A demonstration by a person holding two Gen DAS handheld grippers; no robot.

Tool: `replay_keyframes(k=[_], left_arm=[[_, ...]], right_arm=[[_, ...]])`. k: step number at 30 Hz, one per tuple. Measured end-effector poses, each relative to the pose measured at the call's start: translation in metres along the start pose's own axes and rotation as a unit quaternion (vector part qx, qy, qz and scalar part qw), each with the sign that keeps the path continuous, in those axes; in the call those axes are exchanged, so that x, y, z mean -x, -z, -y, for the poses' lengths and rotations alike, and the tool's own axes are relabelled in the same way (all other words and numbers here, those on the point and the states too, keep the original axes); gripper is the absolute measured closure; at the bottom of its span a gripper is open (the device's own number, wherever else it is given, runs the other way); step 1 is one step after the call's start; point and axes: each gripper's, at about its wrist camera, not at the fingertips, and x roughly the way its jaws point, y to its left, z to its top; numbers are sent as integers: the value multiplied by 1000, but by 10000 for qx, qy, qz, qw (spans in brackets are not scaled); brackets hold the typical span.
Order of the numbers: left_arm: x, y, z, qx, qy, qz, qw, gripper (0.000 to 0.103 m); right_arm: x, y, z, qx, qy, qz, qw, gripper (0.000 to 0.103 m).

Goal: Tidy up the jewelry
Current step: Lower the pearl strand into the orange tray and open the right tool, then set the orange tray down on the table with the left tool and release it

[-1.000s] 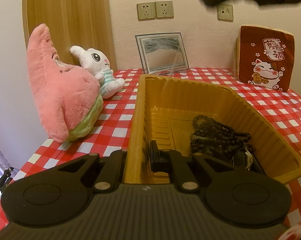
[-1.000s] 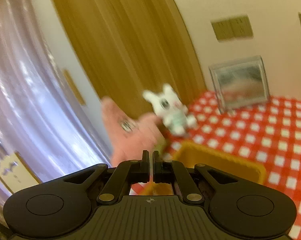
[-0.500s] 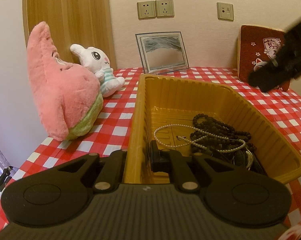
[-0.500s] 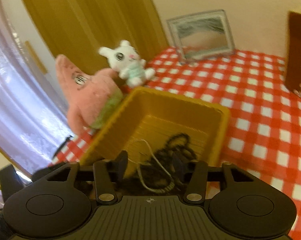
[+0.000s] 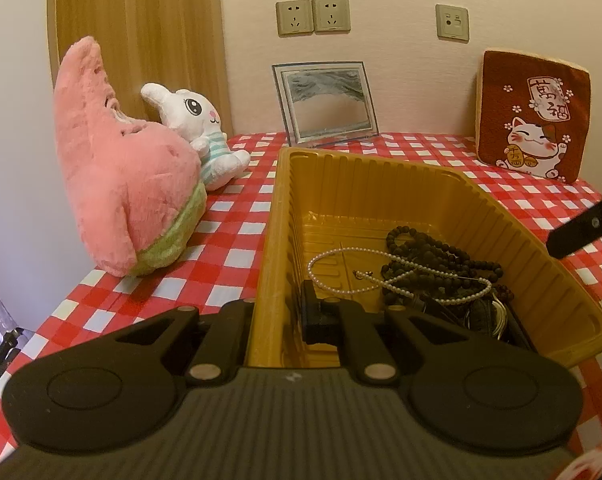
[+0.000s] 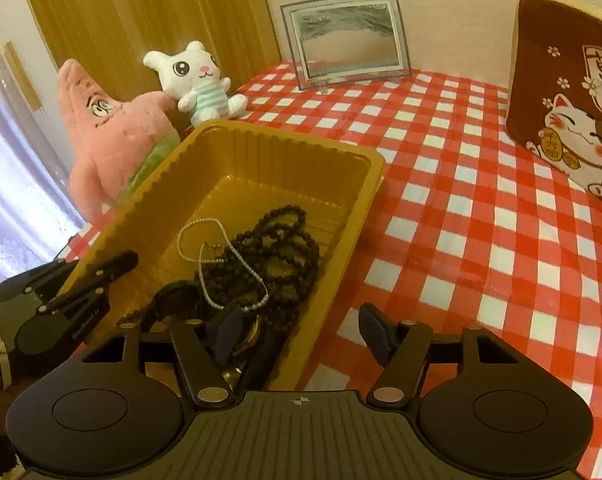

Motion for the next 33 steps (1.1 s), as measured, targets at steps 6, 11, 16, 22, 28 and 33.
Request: replay_keyframes(k=[6,11,16,22,28,33], left_arm=[[-1,1,-2,70,23,-32,10000,95],[-2,2,-4,108,40,-56,9999,95],[-5,3,-7,221,79,-140,9996,94],[-9,5,-12,386,137,-265,9988,93],[-16,9,-22,762,270,-558,9952,91],[-14,12,-30,1061,468,-709,9907,70]], right_arm=[[-3,5,-4,15,112,-84,9999,35],[-4,7,-7,7,161,-122,9998,34],[-3,7,-7,4,157,-127,9998,33],[-4,8,-6,-32,178,-136,9997,33],[-4,8,-6,-98,180,-152,9997,33],[-4,10,-6,-165,172,-147,9996,32]])
